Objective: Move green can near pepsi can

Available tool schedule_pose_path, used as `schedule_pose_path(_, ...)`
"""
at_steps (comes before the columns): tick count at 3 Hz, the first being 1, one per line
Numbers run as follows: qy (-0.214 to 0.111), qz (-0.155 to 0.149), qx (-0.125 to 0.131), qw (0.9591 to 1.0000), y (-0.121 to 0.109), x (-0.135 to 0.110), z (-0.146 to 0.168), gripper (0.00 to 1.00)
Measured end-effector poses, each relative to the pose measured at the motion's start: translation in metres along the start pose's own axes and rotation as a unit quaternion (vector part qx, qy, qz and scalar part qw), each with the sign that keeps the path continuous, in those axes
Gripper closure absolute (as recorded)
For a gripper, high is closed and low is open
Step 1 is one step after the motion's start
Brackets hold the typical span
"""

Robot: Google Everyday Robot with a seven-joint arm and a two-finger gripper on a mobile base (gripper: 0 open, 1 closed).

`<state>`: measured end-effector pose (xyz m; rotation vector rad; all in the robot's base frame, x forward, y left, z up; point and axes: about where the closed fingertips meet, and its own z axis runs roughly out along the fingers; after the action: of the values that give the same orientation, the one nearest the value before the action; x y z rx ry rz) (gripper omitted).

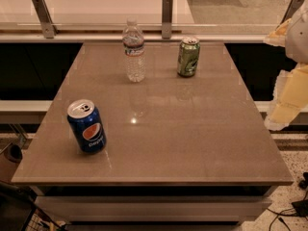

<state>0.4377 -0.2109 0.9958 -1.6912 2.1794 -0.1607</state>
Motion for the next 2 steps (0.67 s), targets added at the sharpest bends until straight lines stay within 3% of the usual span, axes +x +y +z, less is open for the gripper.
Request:
schedule_pose_path(1, 0.000, 0.001, 0.002, 1.0000, -0.001, 0.000, 0.000, 0.00)
schedule_pose_path(2, -0.028, 0.020, 0.018, 0.9993, -0.012, -0.001, 0.010, 0.00)
